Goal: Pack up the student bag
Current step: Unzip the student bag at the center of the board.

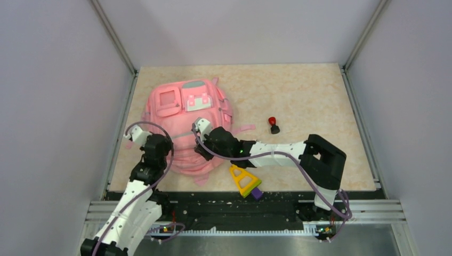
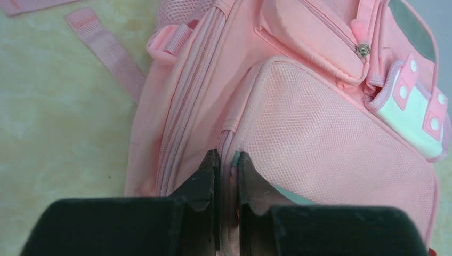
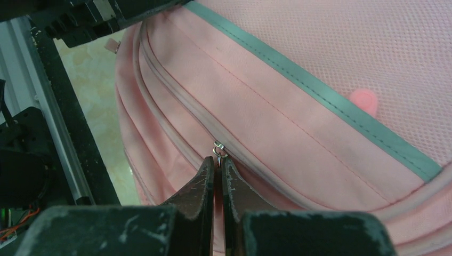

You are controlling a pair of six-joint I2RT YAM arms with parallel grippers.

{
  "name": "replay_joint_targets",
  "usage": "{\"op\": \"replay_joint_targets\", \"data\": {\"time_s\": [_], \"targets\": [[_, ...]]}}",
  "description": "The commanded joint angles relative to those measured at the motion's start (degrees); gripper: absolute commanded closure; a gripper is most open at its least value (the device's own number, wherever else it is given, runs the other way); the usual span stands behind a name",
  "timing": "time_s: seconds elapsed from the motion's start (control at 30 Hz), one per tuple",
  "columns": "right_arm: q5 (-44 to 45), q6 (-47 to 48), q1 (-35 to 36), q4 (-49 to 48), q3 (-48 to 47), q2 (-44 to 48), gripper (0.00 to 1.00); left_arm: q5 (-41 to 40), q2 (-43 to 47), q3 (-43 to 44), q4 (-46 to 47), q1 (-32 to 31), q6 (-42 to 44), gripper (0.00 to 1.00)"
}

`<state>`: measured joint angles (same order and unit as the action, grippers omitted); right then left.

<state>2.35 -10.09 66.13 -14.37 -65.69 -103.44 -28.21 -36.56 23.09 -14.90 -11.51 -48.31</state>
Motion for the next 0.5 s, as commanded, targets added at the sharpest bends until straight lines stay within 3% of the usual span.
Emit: {"op": "replay_joint_targets", "data": {"time_s": [0.0, 0.47], "targets": [[0.2, 0.1, 0.3, -2.3, -2.3, 0.1, 1.00, 3.7, -2.5, -1.4, 6.5, -5.5, -6.7, 1.00], [0.3, 2.1, -12.7, -1.8, 1.5, 4.9, 1.00, -1.3, -15.8, 0.7, 17.2, -20.2, -12.3, 1.00]]}}
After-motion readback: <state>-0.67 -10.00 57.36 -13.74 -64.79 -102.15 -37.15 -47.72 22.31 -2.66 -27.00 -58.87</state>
